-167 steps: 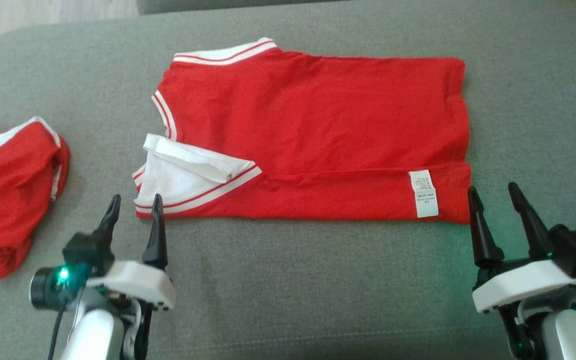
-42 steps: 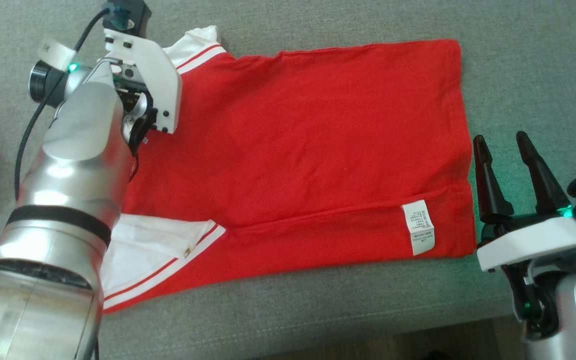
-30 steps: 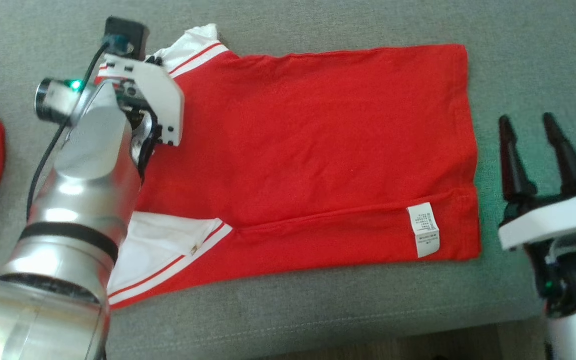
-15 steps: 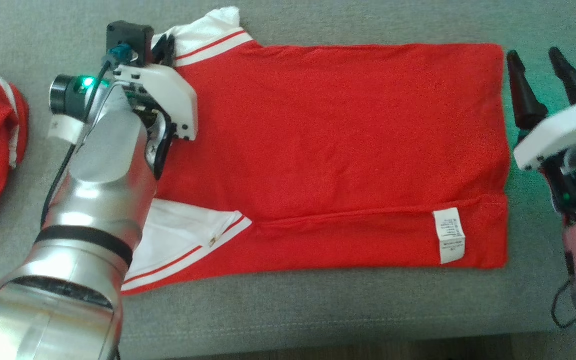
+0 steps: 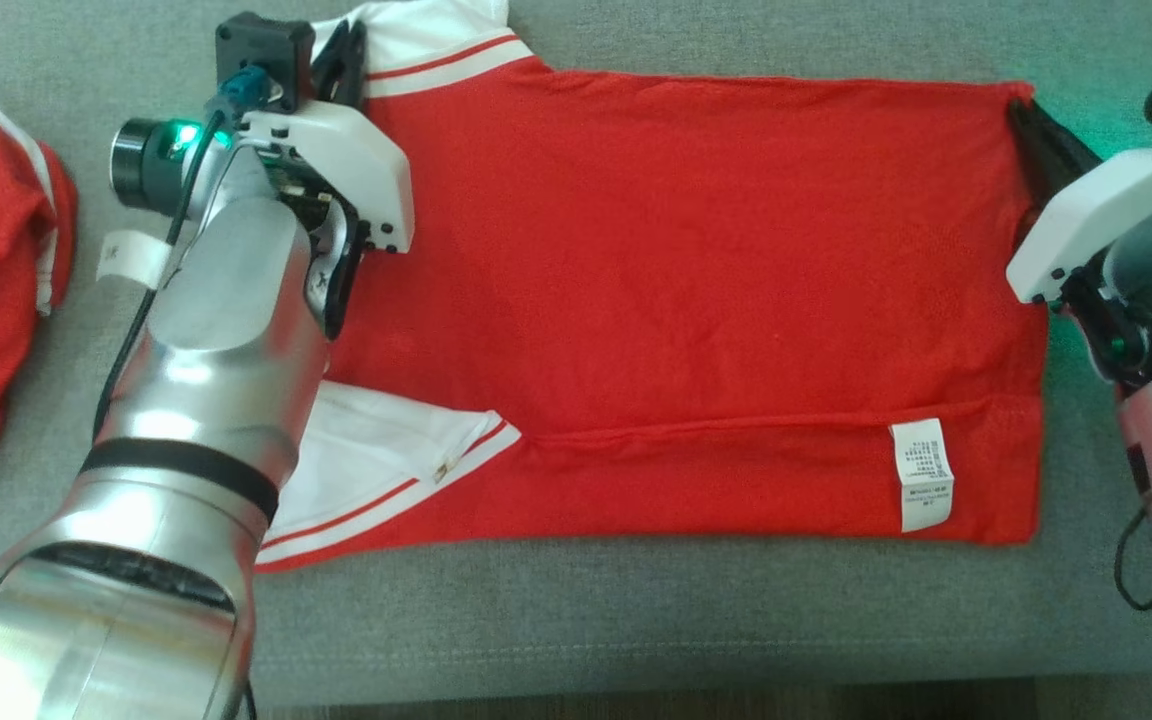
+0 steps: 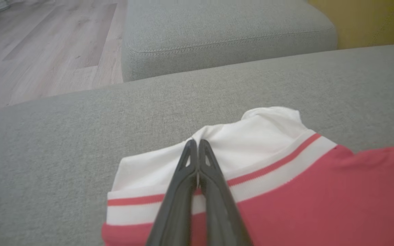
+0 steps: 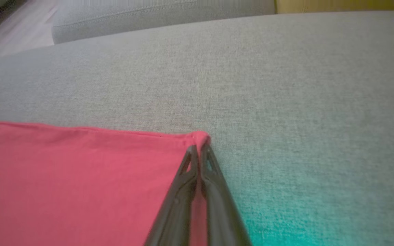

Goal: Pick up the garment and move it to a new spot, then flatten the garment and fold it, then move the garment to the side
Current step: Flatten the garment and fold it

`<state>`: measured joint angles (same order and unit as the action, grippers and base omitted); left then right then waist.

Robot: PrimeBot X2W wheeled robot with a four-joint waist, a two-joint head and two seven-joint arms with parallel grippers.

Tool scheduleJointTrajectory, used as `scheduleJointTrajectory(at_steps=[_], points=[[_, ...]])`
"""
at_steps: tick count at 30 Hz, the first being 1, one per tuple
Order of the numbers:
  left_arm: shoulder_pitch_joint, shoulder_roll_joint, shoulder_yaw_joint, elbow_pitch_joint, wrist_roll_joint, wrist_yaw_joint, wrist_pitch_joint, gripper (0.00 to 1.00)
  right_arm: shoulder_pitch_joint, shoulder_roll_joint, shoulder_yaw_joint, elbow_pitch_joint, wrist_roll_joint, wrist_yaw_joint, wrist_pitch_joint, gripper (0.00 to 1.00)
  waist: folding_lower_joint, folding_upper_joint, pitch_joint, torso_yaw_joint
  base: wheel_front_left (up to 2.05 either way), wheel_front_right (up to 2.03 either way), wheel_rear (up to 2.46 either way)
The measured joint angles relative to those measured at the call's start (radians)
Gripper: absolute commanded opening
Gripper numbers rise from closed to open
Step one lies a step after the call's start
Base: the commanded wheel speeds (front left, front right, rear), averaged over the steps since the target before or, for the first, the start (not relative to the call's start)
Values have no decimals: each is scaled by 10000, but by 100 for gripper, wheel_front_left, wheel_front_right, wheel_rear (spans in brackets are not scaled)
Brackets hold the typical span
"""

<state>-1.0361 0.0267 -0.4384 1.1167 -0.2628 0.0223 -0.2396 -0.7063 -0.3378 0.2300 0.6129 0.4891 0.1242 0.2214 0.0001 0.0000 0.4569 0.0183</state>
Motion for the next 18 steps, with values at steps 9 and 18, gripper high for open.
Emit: scheduleJointTrajectory(at_steps=[9, 18], points=[[739, 230, 267, -1829, -42, 324, -98, 0, 81, -330, 178, -303, 245, 0, -1843, 0, 0, 0, -445, 10, 0, 0, 0], [3605, 849, 848, -5586, -40, 761, -100, 0, 1569, -533, 249, -1298, 499, 0, -2510, 0, 0, 0, -988, 1, 0, 0, 0]])
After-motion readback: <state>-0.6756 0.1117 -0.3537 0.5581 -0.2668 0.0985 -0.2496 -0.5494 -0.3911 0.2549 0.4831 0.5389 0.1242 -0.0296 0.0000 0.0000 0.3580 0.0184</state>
